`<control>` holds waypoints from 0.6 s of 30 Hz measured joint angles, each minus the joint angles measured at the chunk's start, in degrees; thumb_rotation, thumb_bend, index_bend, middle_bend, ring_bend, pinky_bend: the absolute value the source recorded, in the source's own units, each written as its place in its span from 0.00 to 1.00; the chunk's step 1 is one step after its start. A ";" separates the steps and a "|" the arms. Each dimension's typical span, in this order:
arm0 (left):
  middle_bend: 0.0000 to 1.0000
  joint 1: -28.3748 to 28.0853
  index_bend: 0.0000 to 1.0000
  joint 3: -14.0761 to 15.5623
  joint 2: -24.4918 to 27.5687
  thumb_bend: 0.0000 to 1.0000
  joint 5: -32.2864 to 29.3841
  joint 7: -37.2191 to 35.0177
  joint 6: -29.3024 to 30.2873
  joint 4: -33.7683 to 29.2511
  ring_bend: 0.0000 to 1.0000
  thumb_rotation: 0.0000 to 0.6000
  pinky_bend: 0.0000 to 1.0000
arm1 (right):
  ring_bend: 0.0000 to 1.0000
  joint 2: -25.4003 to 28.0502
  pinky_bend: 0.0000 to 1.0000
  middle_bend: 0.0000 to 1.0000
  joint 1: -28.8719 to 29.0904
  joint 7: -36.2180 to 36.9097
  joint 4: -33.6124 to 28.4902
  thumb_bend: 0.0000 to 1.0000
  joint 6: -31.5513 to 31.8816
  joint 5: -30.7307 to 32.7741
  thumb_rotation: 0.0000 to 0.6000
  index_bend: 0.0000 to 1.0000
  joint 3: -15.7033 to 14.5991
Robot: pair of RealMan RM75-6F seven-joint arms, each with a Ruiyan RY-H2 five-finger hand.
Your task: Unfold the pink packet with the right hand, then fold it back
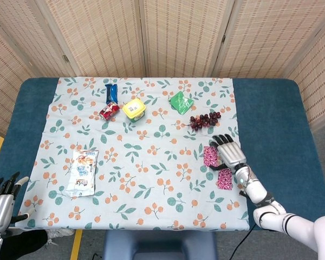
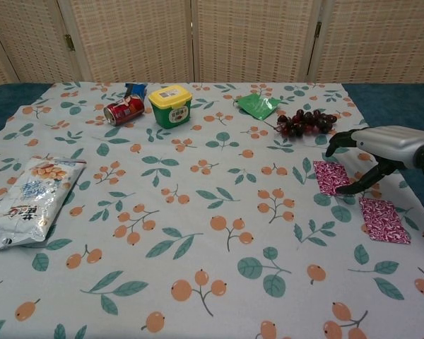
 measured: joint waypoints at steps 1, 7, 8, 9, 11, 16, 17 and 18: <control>0.09 0.00 0.19 -0.01 0.01 0.21 0.00 0.00 0.01 0.00 0.17 1.00 0.00 | 0.00 0.00 0.00 0.10 -0.03 0.06 -0.03 0.24 0.04 -0.03 0.59 0.19 -0.04; 0.09 0.20 0.19 -0.04 0.08 0.22 -0.16 -0.18 0.20 0.07 0.17 1.00 0.00 | 0.00 0.83 0.00 0.10 -0.69 0.50 -1.84 0.24 1.43 -0.45 0.59 0.19 -0.17; 0.09 0.21 0.19 -0.04 0.09 0.22 -0.21 -0.18 0.17 0.12 0.17 1.00 0.00 | 0.00 1.19 0.00 0.10 -0.93 0.50 -2.57 0.24 1.91 -0.57 0.59 0.19 -0.23; 0.09 0.21 0.19 -0.03 0.09 0.22 -0.23 -0.19 0.12 0.15 0.17 1.00 0.00 | 0.00 1.78 0.00 0.10 -1.33 0.41 -3.77 0.24 2.65 -0.71 0.59 0.19 -0.34; 0.09 0.17 0.19 -0.02 0.05 0.22 -0.21 -0.22 0.05 0.20 0.17 1.00 0.00 | 0.00 2.89 0.00 0.10 -2.07 0.12 -5.95 0.24 3.74 -0.84 0.59 0.19 -0.59; 0.09 0.06 0.19 -0.01 -0.16 0.22 -0.12 -0.32 -0.15 0.44 0.17 1.00 0.00 | 0.00 7.09 0.00 0.10 -5.00 -1.55 -13.97 0.24 6.31 -0.26 0.59 0.19 -1.95; 0.09 0.01 0.19 0.00 -0.18 0.22 -0.07 -0.29 -0.20 0.44 0.17 1.00 0.00 | 0.00 7.89 0.00 0.10 -5.65 -1.92 -15.52 0.24 6.80 -0.07 0.59 0.19 -2.30; 0.09 -0.02 0.19 0.01 -0.20 0.22 -0.02 -0.29 -0.22 0.44 0.17 1.00 0.00 | 0.00 8.91 0.00 0.10 -6.57 -2.44 -17.48 0.24 7.50 0.19 0.59 0.19 -2.83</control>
